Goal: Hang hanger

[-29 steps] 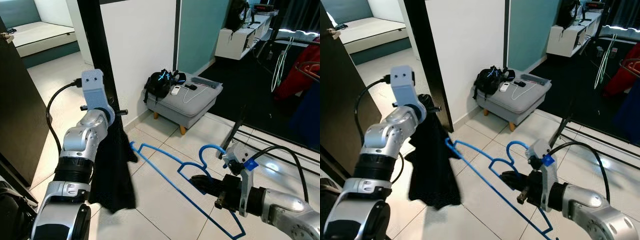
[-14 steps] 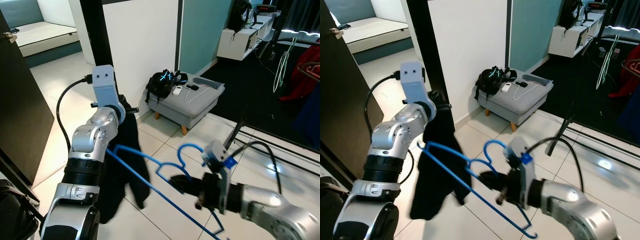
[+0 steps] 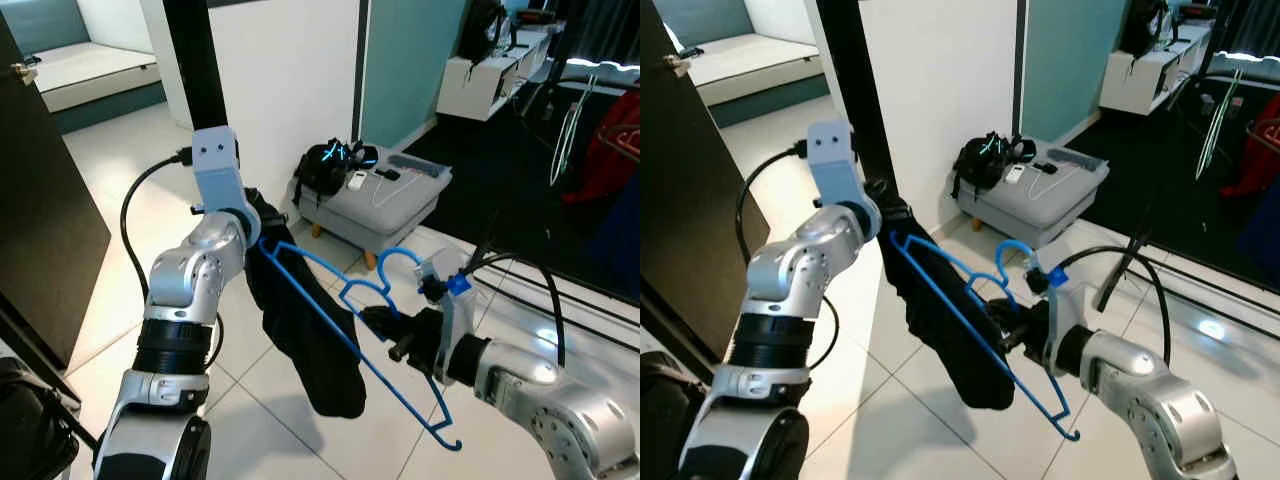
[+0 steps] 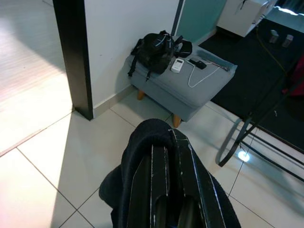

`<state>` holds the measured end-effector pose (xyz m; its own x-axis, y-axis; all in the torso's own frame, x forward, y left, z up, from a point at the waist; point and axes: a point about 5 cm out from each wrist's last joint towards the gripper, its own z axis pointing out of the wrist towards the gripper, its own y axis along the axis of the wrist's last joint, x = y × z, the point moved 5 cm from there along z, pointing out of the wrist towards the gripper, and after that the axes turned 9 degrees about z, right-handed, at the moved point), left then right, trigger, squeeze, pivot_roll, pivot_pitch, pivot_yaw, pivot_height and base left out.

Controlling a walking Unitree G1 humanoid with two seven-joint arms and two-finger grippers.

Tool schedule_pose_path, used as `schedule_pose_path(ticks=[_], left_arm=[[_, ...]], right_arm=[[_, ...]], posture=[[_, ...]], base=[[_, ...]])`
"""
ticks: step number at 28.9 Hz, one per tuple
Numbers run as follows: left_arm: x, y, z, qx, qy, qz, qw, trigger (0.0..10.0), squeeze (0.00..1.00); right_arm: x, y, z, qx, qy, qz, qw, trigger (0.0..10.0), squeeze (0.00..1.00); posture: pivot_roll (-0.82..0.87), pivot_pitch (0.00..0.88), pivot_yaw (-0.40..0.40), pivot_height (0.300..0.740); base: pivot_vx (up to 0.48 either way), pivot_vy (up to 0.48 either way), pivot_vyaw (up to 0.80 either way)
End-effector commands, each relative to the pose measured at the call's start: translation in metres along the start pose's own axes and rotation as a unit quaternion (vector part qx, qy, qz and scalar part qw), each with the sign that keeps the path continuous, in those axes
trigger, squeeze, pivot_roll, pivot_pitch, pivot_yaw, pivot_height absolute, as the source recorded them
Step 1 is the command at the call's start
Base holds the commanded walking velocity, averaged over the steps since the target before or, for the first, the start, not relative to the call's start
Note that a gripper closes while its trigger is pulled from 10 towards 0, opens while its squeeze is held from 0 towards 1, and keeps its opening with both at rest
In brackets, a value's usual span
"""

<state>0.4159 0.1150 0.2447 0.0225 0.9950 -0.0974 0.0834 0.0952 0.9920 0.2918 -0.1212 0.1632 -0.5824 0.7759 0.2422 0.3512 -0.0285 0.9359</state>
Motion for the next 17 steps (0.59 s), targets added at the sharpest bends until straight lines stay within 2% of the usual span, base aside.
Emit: schedule_pose_path(ticks=[1, 3, 5, 10, 12, 13, 15, 16, 17], left_arm=[[-0.004, 0.006, -0.005, -0.009, -0.005, -0.009, 1.0, 10.0, 0.0], [-0.004, 0.006, -0.005, -0.009, -0.005, -0.009, 1.0, 10.0, 0.0], [-0.014, 0.01, -0.009, -0.011, -0.021, -0.018, 1.0, 10.0, 0.0], [-0.02, 0.011, -0.012, -0.011, -0.029, -0.024, 0.999, 10.0, 0.0], [-0.028, 0.016, -0.015, -0.013, -0.041, -0.034, 0.998, 10.0, 0.0], [-0.028, 0.016, -0.015, -0.013, -0.041, -0.034, 0.998, 10.0, 0.0], [-0.032, 0.017, -0.019, -0.012, -0.048, -0.039, 0.998, 10.0, 0.0], [-0.032, 0.017, -0.019, -0.012, -0.048, -0.039, 0.998, 10.0, 0.0], [-0.035, 0.016, -0.02, -0.008, -0.052, -0.042, 0.998, 10.0, 0.0]], right_arm=[[-0.009, -0.001, 0.001, 0.007, -0.026, 0.005, 1.0, 10.0, 0.0], [-0.009, -0.001, 0.001, 0.007, -0.026, 0.005, 1.0, 10.0, 0.0], [-0.018, -0.004, 0.002, 0.02, -0.052, 0.007, 0.998, 10.0, 0.0], [-0.023, -0.006, 0.002, 0.027, -0.066, 0.009, 0.997, 10.0, 0.0], [-0.04, -0.008, 0.002, 0.032, -0.113, 0.021, 0.993, 10.0, 0.0], [-0.04, -0.008, 0.002, 0.032, -0.113, 0.021, 0.993, 10.0, 0.0], [-0.054, -0.008, 0.001, 0.031, -0.153, 0.033, 0.987, 10.0, 0.0], [-0.054, -0.008, 0.001, 0.031, -0.153, 0.033, 0.987, 10.0, 0.0], [-0.061, -0.006, 0.001, 0.025, -0.172, 0.043, 0.984, 10.0, 0.0]], posture=[[-0.07, 0.0, 0.04, 0.74], [-0.07, 0.0, 0.04, 0.74], [-0.06, 0.0, 0.035, 0.74], [-0.06, 0.0, 0.032, 0.74], [-0.06, 0.0, 0.03, 0.74], [-0.06, 0.0, 0.03, 0.74], [-0.06, 0.0, 0.03, 0.74], [-0.06, 0.0, 0.03, 0.74], [-0.05, 0.0, 0.029, 0.74]], base=[[0.0, 0.0, 0.0], [0.0, 0.0, 0.0], [0.0, 0.0, 0.0], [0.0, 0.0, 0.0], [0.0, 0.0, 0.0], [0.0, 0.0, 0.0], [0.0, 0.0, 0.0], [0.0, 0.0, 0.0], [0.0, 0.0, 0.0]])
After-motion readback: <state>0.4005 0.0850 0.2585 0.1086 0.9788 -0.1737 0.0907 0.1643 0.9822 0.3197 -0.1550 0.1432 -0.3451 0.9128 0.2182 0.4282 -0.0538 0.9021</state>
